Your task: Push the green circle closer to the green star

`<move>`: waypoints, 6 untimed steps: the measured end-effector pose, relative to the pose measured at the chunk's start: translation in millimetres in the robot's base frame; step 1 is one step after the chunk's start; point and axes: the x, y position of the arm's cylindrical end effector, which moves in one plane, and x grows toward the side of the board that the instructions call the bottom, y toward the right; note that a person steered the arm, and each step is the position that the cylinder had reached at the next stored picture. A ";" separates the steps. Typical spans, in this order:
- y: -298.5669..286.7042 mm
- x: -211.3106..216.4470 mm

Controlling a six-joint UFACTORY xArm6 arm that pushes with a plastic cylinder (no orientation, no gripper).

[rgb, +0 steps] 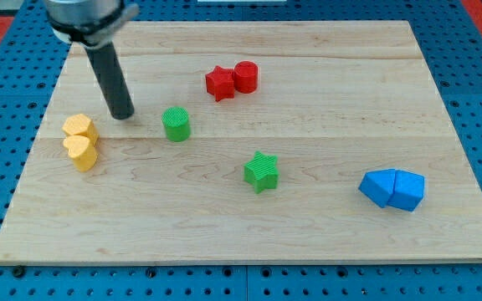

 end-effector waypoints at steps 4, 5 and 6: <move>157.6 88.3; 148.7 65.1; 146.1 60.1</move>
